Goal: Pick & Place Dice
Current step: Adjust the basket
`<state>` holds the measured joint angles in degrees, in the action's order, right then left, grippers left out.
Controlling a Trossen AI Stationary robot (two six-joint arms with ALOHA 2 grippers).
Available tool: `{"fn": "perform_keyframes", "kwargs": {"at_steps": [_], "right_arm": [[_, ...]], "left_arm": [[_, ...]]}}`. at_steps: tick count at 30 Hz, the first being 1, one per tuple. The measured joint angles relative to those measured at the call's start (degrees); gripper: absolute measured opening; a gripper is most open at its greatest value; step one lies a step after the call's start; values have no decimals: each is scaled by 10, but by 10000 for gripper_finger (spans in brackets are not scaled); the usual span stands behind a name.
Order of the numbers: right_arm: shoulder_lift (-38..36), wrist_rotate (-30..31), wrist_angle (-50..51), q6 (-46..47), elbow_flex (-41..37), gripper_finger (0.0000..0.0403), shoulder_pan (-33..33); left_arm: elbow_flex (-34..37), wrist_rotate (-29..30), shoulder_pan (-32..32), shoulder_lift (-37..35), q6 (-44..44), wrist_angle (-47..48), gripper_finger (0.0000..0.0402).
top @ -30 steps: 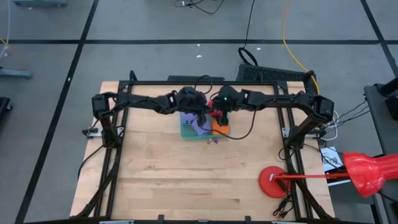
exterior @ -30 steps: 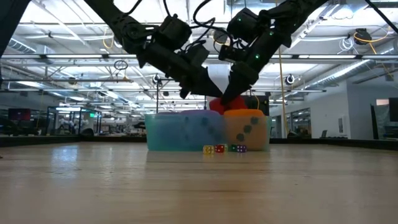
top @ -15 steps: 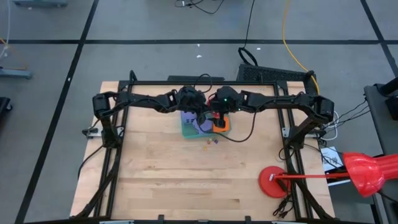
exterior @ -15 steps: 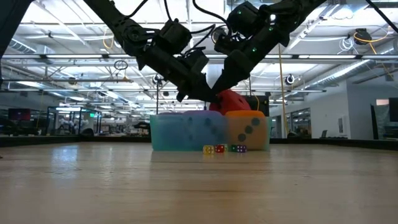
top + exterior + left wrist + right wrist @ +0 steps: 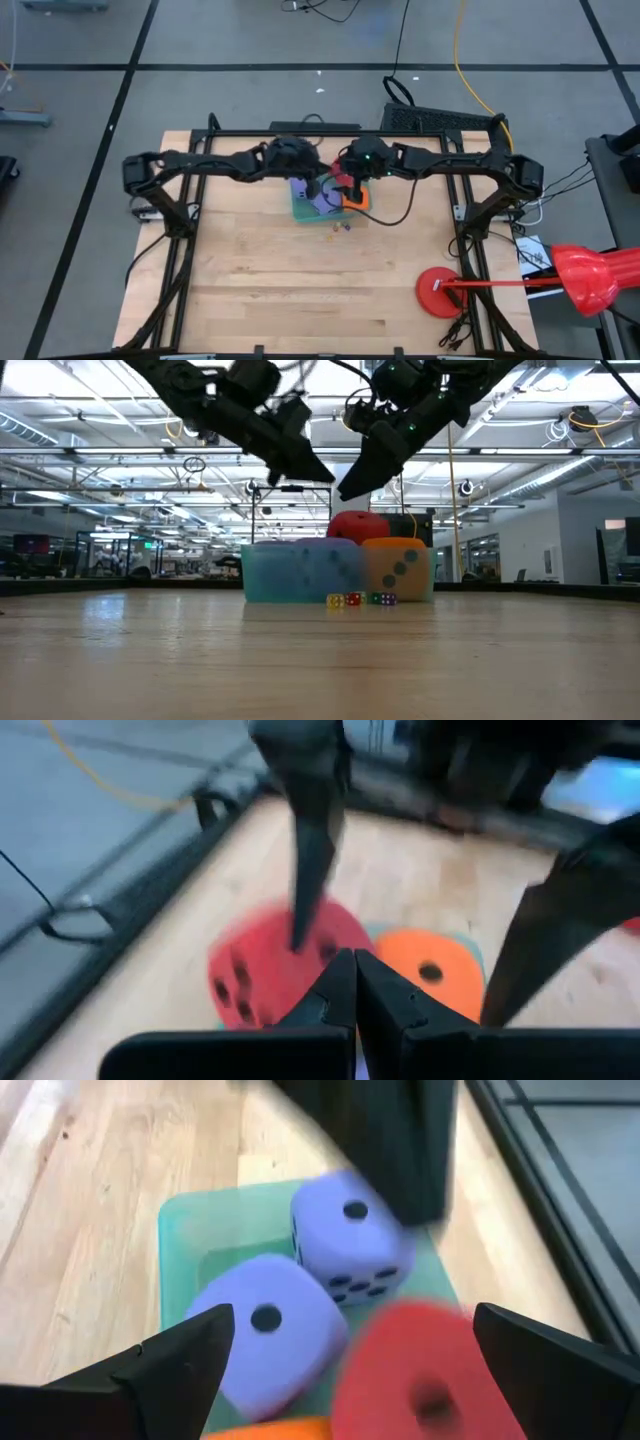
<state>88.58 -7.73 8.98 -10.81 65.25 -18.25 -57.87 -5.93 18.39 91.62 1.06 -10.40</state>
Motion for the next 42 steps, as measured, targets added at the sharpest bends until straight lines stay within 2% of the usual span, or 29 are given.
{"fn": "perform_keyframes", "kwargs": {"at_steps": [6, 14, 21, 25, 29, 33, 36, 39, 42], "right_arm": [[-2, 1, -9, 16, 0, 400, -4], [-12, -3, -10, 41, 0, 399, -11], [-95, -112, 7, 94, -1, 391, -32], [-173, -134, 17, 116, -21, 391, -35], [-267, -133, 19, 147, -74, 391, -34], [-374, -129, -43, 182, -171, 391, -34], [-444, -96, -118, 199, -259, 391, -36], [-481, -91, -210, 214, -326, 380, -47], [-489, -105, -255, 219, -367, 341, -57]], "left_arm": [[78, 19, 5, -124, -6, 8, 2], [169, 21, -3, -327, 0, 30, 1], [219, 15, -46, -497, -40, 136, 1], [242, 15, -62, -572, -28, 174, 2], [285, 15, -77, -629, -6, 185, 2], [330, 15, -90, -670, 6, 182, 4], [357, 33, -94, -689, -7, 176, 4], [368, 65, -93, -692, -21, 161, 3], [368, 70, -87, -691, -36, 146, 5]]}}
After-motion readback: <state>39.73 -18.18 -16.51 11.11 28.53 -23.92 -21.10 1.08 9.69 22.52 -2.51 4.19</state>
